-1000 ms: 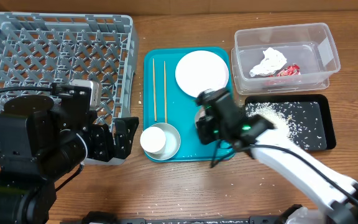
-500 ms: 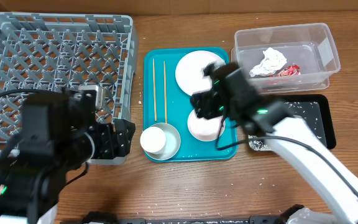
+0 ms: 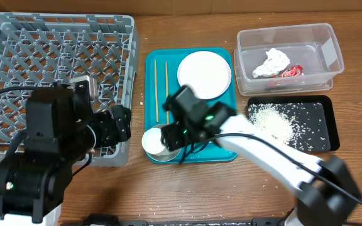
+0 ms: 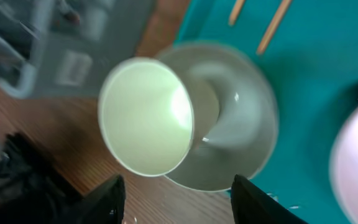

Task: Sort waste into correct bins and load items into the dishwasher
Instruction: 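Grasp the small white cup with the right gripper and lift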

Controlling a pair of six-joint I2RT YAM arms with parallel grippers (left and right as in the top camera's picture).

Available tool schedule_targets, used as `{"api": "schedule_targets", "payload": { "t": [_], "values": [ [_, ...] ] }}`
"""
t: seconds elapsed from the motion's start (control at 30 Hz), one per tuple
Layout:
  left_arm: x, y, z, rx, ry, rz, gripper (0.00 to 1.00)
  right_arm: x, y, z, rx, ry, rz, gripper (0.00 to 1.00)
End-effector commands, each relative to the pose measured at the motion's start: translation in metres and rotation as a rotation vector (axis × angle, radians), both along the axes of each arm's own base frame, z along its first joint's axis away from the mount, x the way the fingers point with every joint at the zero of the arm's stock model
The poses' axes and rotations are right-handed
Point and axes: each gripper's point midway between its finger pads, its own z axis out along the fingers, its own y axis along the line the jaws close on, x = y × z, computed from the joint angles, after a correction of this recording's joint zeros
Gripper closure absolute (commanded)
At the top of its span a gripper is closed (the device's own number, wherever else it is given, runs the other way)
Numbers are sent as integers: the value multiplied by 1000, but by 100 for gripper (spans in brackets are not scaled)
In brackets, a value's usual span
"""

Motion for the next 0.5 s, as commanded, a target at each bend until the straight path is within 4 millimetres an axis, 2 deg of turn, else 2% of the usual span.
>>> {"api": "schedule_targets", "payload": {
  "t": [0.0, 0.03, 0.13, 0.2, 0.23, 0.27, 0.3, 0.37, 0.47],
  "values": [
    [-7, 4, 27, 9, -93, 5, 7, -1, 0, -25, -85, 1, -31, 44],
    [-8, 4, 28, 8, -99, 5, 5, 1, -2, -33, -116, -1, -47, 44],
    [-10, 5, 30, 7, -109, 5, 2, 4, -7, -48, -171, -7, -61, 73],
    [-11, 5, 28, 8, -98, 5, 0, 9, -10, -42, -164, -10, -76, 94],
    [-12, 5, 28, 9, -95, 5, 0, 14, -10, -36, -153, -20, -85, 96],
    [-12, 5, 27, 11, -94, 7, 0, 20, -11, -26, -135, -34, -97, 96],
    [-11, 5, 27, 12, -94, 8, 0, 32, -14, -6, -98, -70, -123, 96],
    [-9, 5, 27, 12, -92, 8, 0, 46, -22, 22, -47, -111, -164, 96],
    [-1, 2, 26, -2, -90, 0, 0, 68, -43, 74, 48, -181, -231, 96]
  ]
}}
